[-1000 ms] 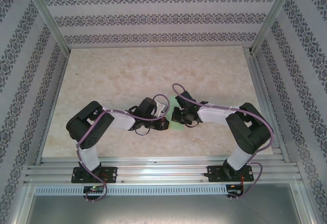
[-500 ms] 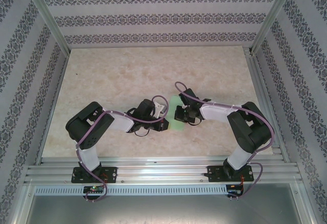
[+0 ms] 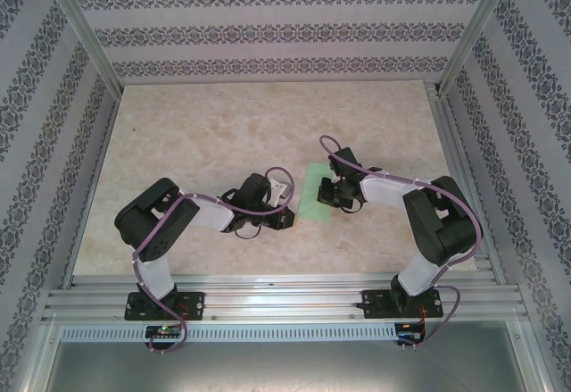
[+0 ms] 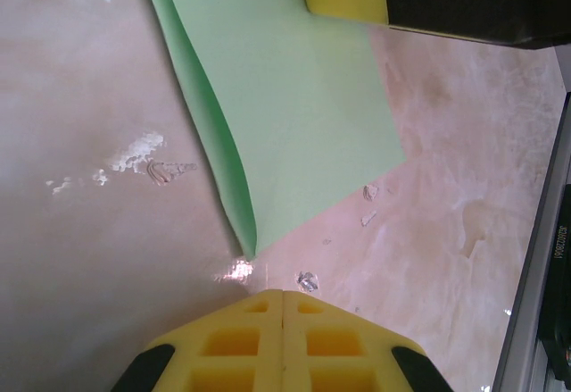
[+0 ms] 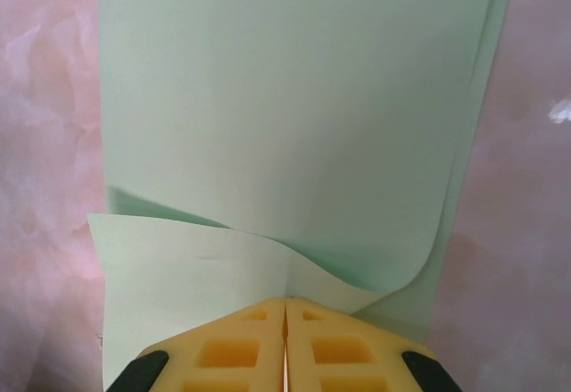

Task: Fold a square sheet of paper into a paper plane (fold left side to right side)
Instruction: Fold the triangle a second time at the center of the table.

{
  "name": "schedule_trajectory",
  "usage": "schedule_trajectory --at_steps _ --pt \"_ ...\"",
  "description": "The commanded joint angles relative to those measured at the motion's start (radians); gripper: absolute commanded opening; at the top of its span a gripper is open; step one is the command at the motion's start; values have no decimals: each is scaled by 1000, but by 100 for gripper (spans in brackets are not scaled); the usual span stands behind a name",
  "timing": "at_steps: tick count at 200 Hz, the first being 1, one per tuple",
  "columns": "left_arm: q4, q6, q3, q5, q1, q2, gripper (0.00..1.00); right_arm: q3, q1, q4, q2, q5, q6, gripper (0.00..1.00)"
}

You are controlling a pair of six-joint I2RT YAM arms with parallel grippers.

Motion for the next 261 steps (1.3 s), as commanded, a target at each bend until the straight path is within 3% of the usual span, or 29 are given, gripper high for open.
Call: schedule_trajectory --at_steps 1,22,82,171,225,261 --pt "-153 -8 -67 -51 -7 19 3 0 -6 -30 11 -3 -32 9" --pt "-107 -33 -85 -11 -7 -50 3 -1 12 -30 12 -10 -21 9" --pt "-205 -33 22 -1 -4 -165 3 -27 106 41 4 -45 71 9" --pt "-281 2 182 -49 -3 1 2 -9 116 10 15 -17 65 9" --pt "-309 14 185 -105 -3 77 2 51 100 -33 31 -21 31 9" --pt "-300 10 158 -119 -3 90 2 136 78 -136 -47 -7 -11 12"
